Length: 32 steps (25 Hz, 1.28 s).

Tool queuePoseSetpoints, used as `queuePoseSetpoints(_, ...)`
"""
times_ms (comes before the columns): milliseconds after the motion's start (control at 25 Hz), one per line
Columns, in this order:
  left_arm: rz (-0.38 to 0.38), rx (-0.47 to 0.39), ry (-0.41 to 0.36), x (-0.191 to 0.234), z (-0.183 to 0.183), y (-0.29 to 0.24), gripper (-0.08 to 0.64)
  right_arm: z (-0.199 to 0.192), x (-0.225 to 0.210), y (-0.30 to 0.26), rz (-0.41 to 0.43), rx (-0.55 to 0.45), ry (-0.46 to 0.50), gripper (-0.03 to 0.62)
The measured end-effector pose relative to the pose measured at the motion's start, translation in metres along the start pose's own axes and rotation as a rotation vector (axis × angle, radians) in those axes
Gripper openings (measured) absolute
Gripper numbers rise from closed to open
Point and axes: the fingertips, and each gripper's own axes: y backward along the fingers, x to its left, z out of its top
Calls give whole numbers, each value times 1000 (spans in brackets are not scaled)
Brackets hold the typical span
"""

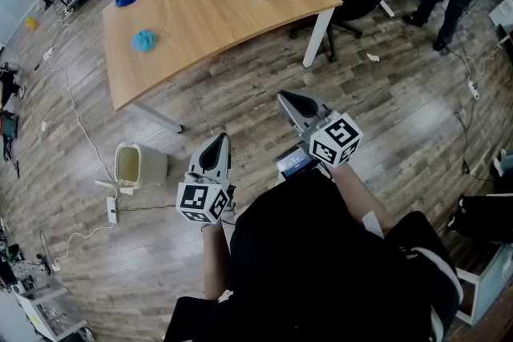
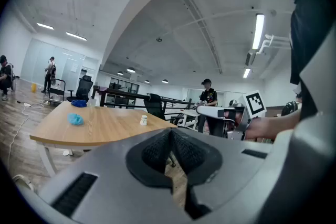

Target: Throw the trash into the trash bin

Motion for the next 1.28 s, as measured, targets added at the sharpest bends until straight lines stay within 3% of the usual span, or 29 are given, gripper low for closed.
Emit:
queuePoseSetpoints(120,-20,13,-9,-18,0,-38,-2,2,-34,9,5,-1,1,-2)
queuePoseSetpoints(360,-24,39,-32,-32,-1,-106,-2,-5,-110,14,-68,11,-52,-2)
queuePoseSetpoints(720,-59,75,2,0,18,-202,-2,-7,-196,-10,-159,-1,-108,-2)
queuePoseSetpoints(1080,-146,85,16,83,38,-340,-2,1,-305,-111,-222,46,-84,-2)
queuePoseSetpoints(1200,-183,106,-44,112,56,-389,-2,20,-341,-148,-226,58,-57,-2)
queuePoseSetpoints(1280,-166,111,-55,139,60,-414,-2,36,-376,-170,-265,58,-29,-2)
